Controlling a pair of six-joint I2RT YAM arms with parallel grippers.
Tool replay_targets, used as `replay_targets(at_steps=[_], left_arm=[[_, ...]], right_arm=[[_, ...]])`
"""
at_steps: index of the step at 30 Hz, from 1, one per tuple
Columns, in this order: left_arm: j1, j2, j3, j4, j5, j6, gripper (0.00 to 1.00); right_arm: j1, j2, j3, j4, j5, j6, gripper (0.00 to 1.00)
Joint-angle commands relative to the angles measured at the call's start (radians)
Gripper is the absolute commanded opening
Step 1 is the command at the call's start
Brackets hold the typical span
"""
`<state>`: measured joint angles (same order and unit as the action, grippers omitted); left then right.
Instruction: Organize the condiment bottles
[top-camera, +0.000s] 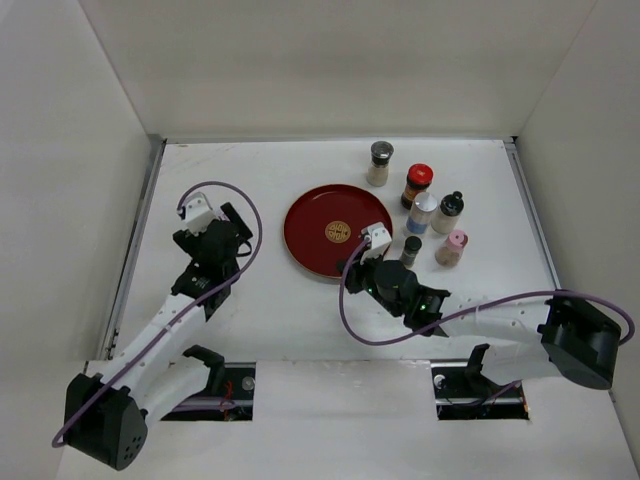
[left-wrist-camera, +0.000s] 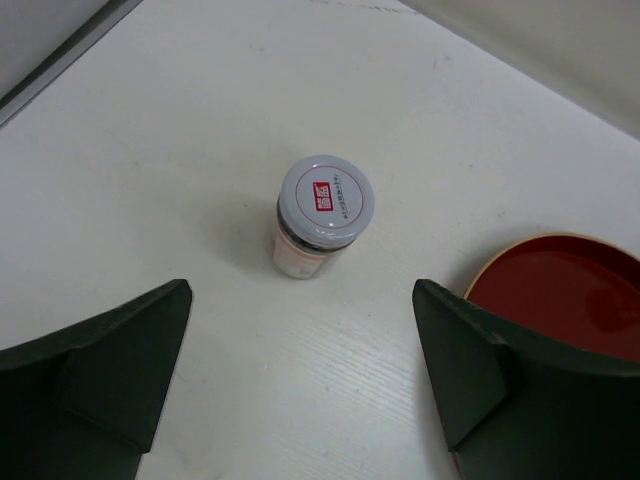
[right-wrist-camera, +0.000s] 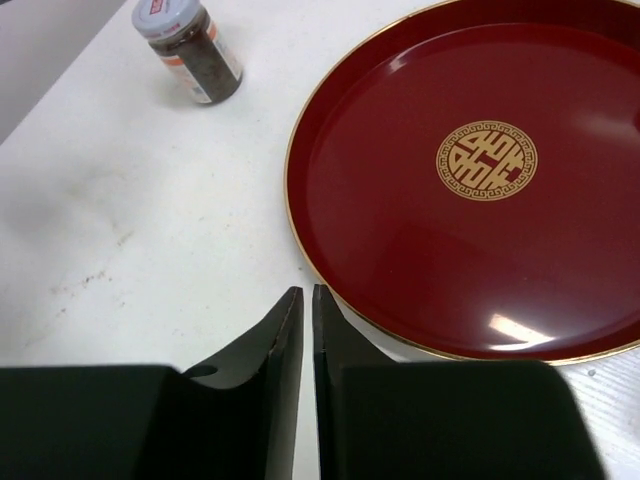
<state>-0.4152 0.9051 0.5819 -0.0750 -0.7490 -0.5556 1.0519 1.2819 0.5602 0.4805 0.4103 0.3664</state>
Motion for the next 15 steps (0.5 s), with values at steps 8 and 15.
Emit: replay_targets(at_steps=[8, 15], left_arm=[[0.071, 0.17, 0.091, 0.034, 0.046, 0.072, 0.83], [0.103, 0.385, 0.174, 0.145, 0.149, 0.086, 0.87]], right_arm=[[0.0, 0.007, 0.009, 0.066, -0.021, 0.012, 0.5], [0.0, 0.031, 0.013, 0.073, -0.027, 0.011, 0.67]])
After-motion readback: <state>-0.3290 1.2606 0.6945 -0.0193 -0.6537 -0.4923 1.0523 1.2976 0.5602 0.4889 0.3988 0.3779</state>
